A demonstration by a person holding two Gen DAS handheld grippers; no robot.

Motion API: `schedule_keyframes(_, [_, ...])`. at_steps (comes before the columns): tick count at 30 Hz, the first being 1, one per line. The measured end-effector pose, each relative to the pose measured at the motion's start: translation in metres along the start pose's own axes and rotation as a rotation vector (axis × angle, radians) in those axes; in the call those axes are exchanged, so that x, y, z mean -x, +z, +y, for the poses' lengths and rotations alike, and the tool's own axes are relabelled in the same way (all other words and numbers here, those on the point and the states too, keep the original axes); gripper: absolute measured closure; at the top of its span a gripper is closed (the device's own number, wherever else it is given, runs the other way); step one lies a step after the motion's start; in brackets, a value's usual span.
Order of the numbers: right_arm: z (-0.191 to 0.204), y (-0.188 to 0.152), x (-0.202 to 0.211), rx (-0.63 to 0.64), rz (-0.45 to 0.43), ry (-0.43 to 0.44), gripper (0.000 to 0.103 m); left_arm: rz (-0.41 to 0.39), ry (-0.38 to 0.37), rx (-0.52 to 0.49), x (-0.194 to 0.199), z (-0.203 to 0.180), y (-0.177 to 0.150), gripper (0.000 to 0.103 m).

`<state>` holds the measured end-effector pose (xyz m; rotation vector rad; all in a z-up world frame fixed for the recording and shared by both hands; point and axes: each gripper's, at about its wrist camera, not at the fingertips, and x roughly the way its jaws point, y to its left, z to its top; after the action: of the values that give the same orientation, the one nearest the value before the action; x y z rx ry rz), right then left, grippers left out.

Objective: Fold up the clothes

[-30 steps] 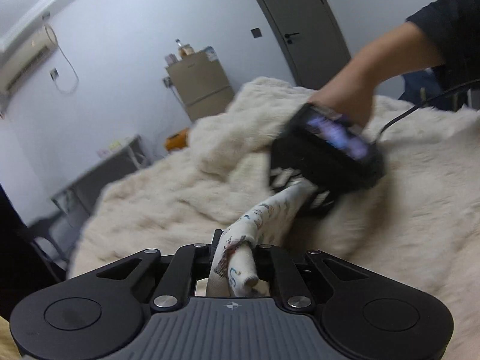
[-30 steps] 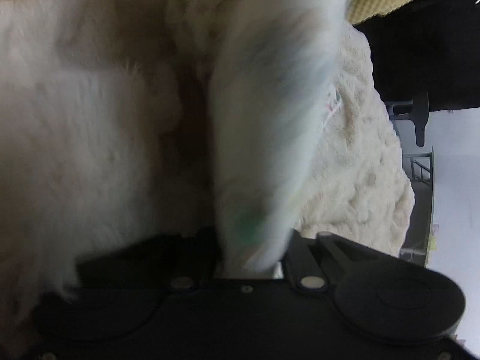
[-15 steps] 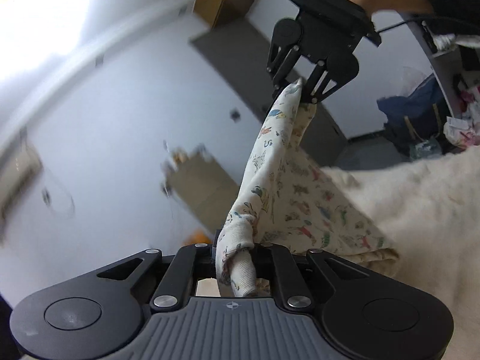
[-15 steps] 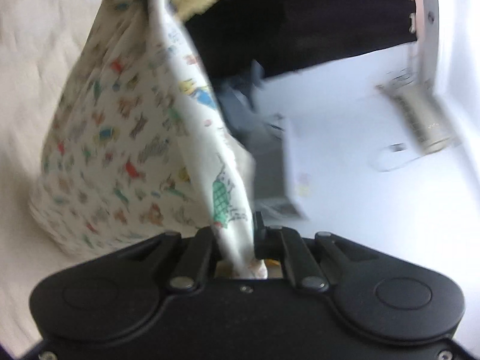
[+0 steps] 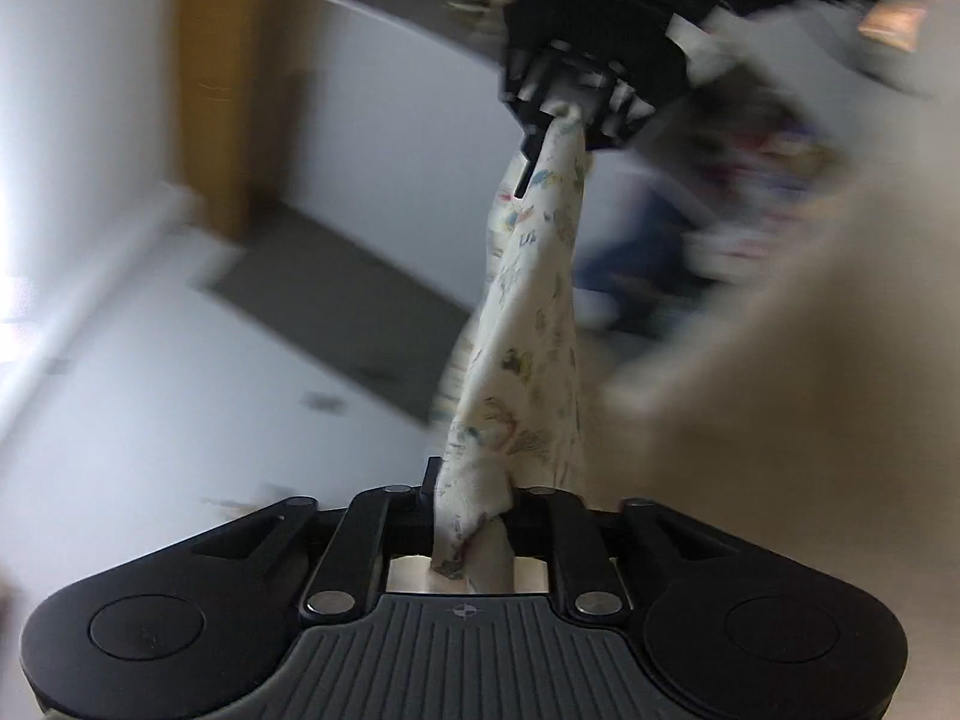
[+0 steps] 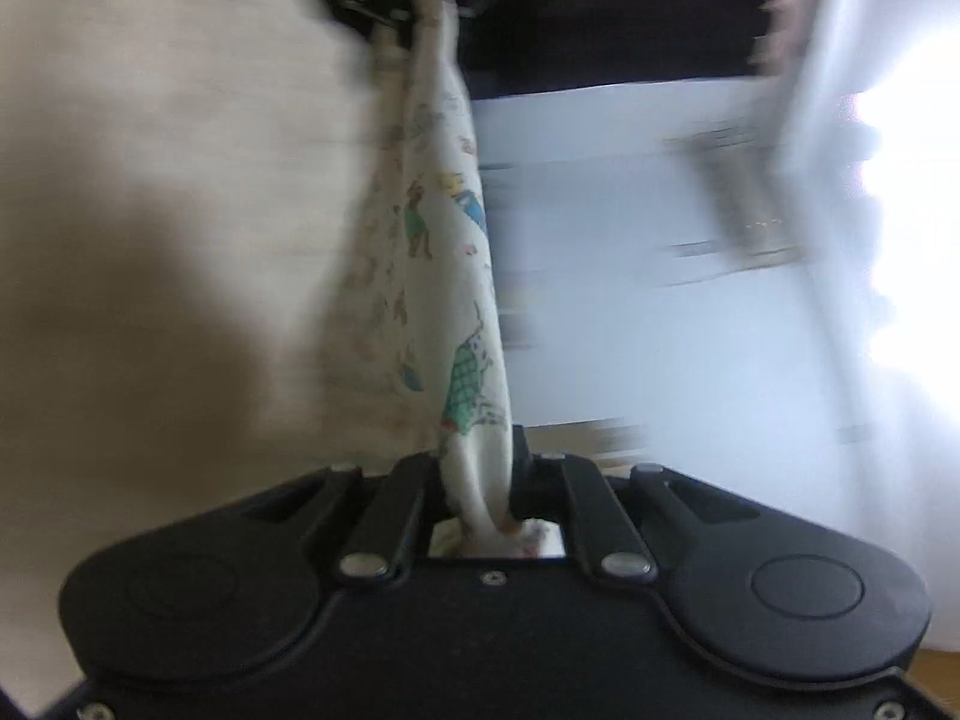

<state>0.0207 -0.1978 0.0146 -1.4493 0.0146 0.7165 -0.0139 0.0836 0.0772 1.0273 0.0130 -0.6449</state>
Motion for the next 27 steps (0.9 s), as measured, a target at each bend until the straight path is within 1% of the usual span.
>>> schedule_keyframes(1, [0.040,-0.001,0.000,-0.009,0.021,0.109,0.099,0.034,-0.042,0.019,-0.001,-0.031,-0.009,0.082])
schedule_keyframes(2, [0.073,-0.002,-0.001,-0.016,0.034,0.197,0.099,0.071,-0.086,0.039,-0.003,-0.063,-0.019,0.083])
schedule_keyframes(3, [0.103,-0.004,-0.001,-0.056,0.036,0.258,0.098,0.120,-0.091,0.083,-0.006,-0.097,-0.033,0.093])
schedule_keyframes(4, [0.115,-0.007,0.000,-0.124,0.029,0.266,0.097,0.156,-0.060,0.141,-0.004,-0.118,-0.048,0.096])
schedule_keyframes(5, [0.116,-0.011,0.002,-0.190,0.023,0.251,0.097,0.161,-0.037,0.176,-0.002,-0.123,-0.055,0.096])
schedule_keyframes(6, [0.113,-0.013,0.004,-0.250,0.017,0.240,0.097,0.176,0.013,0.276,0.005,-0.121,-0.069,0.096])
schedule_keyframes(7, [0.110,-0.015,0.006,-0.281,0.012,0.236,0.097,0.221,0.050,0.388,0.014,-0.112,-0.083,0.096])
schedule_keyframes(8, [0.108,-0.015,0.007,-0.286,0.010,0.229,0.095,0.237,0.064,0.425,0.020,-0.109,-0.089,0.096])
schedule_keyframes(9, [0.107,-0.013,0.008,-0.281,0.011,0.227,0.094,0.206,0.064,0.518,0.032,-0.095,-0.096,0.096])
schedule_keyframes(10, [0.106,-0.015,0.010,-0.272,0.013,0.231,0.093,0.168,0.063,0.619,0.046,-0.080,-0.103,0.082])
schedule_keyframes(11, [0.104,-0.019,0.013,-0.259,0.012,0.243,0.091,0.129,0.061,0.720,0.059,-0.064,-0.109,0.071])
schedule_keyframes(12, [0.101,-0.023,0.018,-0.252,0.001,0.272,0.089,0.107,0.061,0.769,0.060,-0.057,-0.108,0.050])
schedule_keyframes(13, [0.095,-0.033,0.025,-0.271,-0.018,0.306,0.081,0.041,0.055,0.888,0.061,-0.038,-0.110,0.043])
schedule_keyframes(14, [0.086,-0.047,0.032,-0.306,-0.038,0.338,0.067,0.007,0.049,0.949,0.060,-0.032,-0.108,0.042])
schedule_keyframes(15, [0.077,-0.061,0.040,-0.341,-0.059,0.370,0.059,-0.032,0.049,1.044,0.059,-0.013,-0.114,0.034])
schedule_keyframes(16, [0.062,-0.076,0.044,-0.388,-0.075,0.402,0.048,-0.043,0.066,1.116,0.055,0.001,-0.122,0.018])
schedule_keyframes(17, [0.046,-0.088,0.047,-0.440,-0.090,0.428,0.044,-0.050,0.085,1.183,0.050,0.014,-0.130,0.012])
schedule_keyframes(18, [0.031,-0.100,0.048,-0.503,-0.116,0.452,0.044,-0.033,0.099,1.239,0.041,0.029,-0.136,0.012])
schedule_keyframes(20, [0.003,-0.125,0.044,-0.625,-0.154,0.472,0.039,0.008,0.124,1.347,0.021,0.059,-0.150,0.012])
schedule_keyframes(22, [-0.031,-0.150,0.026,-0.813,-0.194,0.472,0.035,0.015,0.050,1.498,-0.022,0.092,-0.168,0.011])
schedule_keyframes(24, [-0.055,-0.164,-0.011,-0.939,-0.202,0.461,0.034,0.008,-0.029,1.557,-0.058,0.111,-0.179,0.010])
schedule_keyframes(25, [-0.065,-0.172,-0.036,-1.006,-0.201,0.453,0.034,0.032,-0.077,1.601,-0.096,0.123,-0.187,0.010])
schedule_keyframes(26, [-0.074,-0.180,-0.073,-1.093,-0.202,0.450,0.034,0.038,-0.089,1.616,-0.105,0.124,-0.197,0.011])
schedule_keyframes(27, [-0.080,-0.189,-0.108,-1.167,-0.207,0.454,0.034,0.050,-0.158,1.687,-0.145,0.129,-0.208,0.011])
